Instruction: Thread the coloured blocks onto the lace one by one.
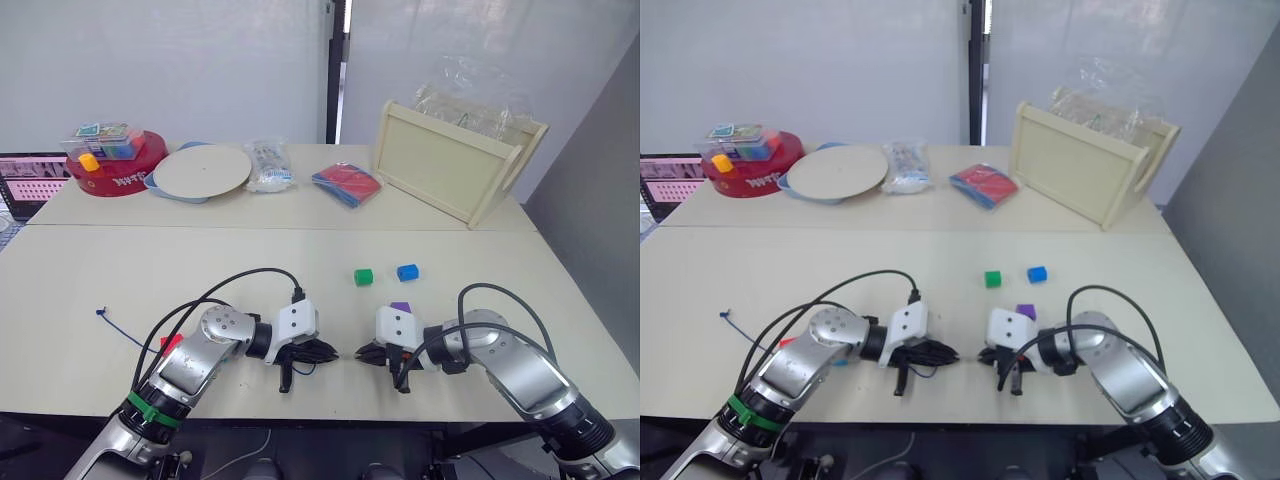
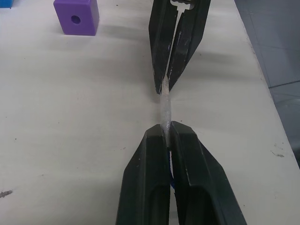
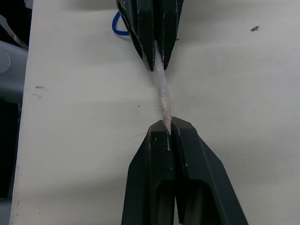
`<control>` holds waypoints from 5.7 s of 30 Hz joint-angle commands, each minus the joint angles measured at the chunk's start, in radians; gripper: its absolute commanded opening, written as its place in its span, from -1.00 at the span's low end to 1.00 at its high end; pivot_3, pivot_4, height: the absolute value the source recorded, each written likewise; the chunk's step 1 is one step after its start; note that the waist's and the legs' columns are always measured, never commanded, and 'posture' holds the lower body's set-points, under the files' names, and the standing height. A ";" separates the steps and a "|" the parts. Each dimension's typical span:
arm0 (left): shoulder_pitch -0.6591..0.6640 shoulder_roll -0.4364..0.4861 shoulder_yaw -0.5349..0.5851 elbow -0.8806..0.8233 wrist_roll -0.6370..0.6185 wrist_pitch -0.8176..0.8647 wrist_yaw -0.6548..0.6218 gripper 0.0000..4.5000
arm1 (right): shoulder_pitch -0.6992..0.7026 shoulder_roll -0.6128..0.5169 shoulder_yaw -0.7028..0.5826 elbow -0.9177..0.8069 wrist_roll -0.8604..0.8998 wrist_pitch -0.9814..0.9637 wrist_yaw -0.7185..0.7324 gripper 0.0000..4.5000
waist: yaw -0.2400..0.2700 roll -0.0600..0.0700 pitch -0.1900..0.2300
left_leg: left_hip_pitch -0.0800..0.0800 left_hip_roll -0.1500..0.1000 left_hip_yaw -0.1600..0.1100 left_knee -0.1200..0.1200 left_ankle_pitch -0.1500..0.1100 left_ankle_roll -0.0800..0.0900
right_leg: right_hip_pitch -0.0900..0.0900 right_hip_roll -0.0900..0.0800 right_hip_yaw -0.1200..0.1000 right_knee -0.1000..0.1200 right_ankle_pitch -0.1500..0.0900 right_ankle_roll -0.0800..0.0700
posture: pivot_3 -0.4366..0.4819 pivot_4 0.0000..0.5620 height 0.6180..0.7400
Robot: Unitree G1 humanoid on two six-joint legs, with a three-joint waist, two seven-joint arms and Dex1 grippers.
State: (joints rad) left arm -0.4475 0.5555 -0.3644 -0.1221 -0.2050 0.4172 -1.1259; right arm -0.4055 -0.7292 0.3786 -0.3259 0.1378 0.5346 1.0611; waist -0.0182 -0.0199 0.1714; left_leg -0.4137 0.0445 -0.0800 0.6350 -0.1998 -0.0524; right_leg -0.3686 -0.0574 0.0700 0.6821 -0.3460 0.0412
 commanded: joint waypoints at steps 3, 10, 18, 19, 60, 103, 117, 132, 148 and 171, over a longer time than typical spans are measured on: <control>-0.012 0.000 0.032 -0.036 -0.031 -0.001 -0.008 -0.98 | 0.000 -0.002 0.000 -0.040 0.006 0.011 0.009 -1.00 | 0.000 0.000 0.000 | 0.000 0.000 0.000 0.000 0.000 0.000 | 0.000 0.000 0.000 0.000 0.000 0.000 | -0.05 -0.47 1.00; -0.013 0.007 0.043 -0.025 -0.040 -0.004 -0.008 -1.00 | 0.031 0.006 -0.064 -0.103 0.069 0.090 -0.013 -0.47 | 0.001 0.000 0.000 | 0.000 0.000 0.000 0.000 0.000 0.000 | 0.000 0.000 0.000 0.000 0.000 0.000 | -0.05 -0.47 1.00; 0.015 0.061 0.076 -0.047 -0.069 0.005 -0.043 -1.00 | 0.187 0.038 -0.360 -0.224 0.264 0.303 -0.143 0.75 | 0.003 0.000 0.000 | 0.000 0.000 0.000 0.000 0.000 0.000 | 0.000 0.000 0.000 0.000 0.000 0.000 | -0.05 -0.47 1.00; 0.021 0.068 0.079 -0.053 -0.073 0.007 -0.047 -1.00 | 0.222 0.053 -0.406 -0.241 0.277 0.326 -0.179 0.75 | 0.003 0.000 0.000 | -0.001 0.000 0.000 0.000 0.000 0.000 | 0.000 0.000 0.000 0.000 0.000 0.000 | -0.05 -0.47 1.00; 0.053 0.122 0.103 -0.048 -0.082 -0.003 -0.052 -1.00 | 0.343 0.666 -0.285 -0.094 -0.090 0.065 -1.065 0.09 | -0.023 0.001 -0.001 | 0.001 0.000 0.000 -0.002 0.000 0.000 | -0.001 0.000 0.001 0.002 0.000 0.000 | -0.05 -0.47 1.00; 0.056 0.135 0.104 -0.074 -0.086 0.011 -0.068 -1.00 | 0.112 -0.068 -0.213 -0.167 0.298 0.139 -0.071 0.99 | -0.025 0.001 0.000 | 0.002 0.000 0.000 -0.002 0.000 0.001 | 0.001 0.000 0.000 0.001 0.000 0.000 | -0.05 -0.47 1.00; 0.071 0.152 0.096 -0.228 -0.105 0.165 -0.025 -1.00 | -0.126 -0.004 -0.014 0.400 0.035 -0.563 0.294 0.77 | -0.022 0.000 0.000 | 0.000 0.000 0.000 0.000 0.000 0.001 | 0.000 0.000 0.000 0.000 0.000 0.000 | -0.05 -0.47 1.00; 0.048 0.125 0.047 -0.237 -0.085 0.196 0.046 -1.00 | -0.063 0.045 -0.045 0.359 0.052 -0.411 0.262 -0.48 | -0.022 0.000 0.000 | 0.001 0.000 0.000 0.001 0.000 0.001 | 0.001 0.000 0.000 0.001 0.000 0.000 | -0.05 -0.47 1.00; 0.002 0.090 -0.006 -0.183 -0.060 0.179 0.047 -1.00 | -0.032 0.072 -0.045 0.268 0.048 -0.340 0.218 -0.48 | -0.023 0.000 0.000 | 0.001 0.000 0.000 0.001 0.000 0.001 | 0.001 0.000 0.000 0.002 0.000 0.000 | -0.05 -0.47 1.00; -0.065 -0.054 -0.099 -0.055 0.016 0.102 0.041 -1.00 | -0.041 0.136 0.020 0.172 -0.021 -0.153 0.111 -0.48 | -0.021 0.000 -0.001 | 0.001 0.000 0.000 0.002 0.000 0.001 | 0.001 0.000 0.000 0.002 0.000 0.000 | -0.05 -0.47 1.00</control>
State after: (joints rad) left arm -0.4965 0.5395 -0.4362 -0.1618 -0.1812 0.5391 -1.0826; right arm -0.4422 -0.6156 0.3655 -0.1335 0.1231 0.3754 1.1900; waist -0.0388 -0.0194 0.1708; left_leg -0.4118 0.0443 -0.0802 0.6373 -0.2001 -0.0516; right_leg -0.3667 -0.0573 0.0703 0.6840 -0.3460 0.0412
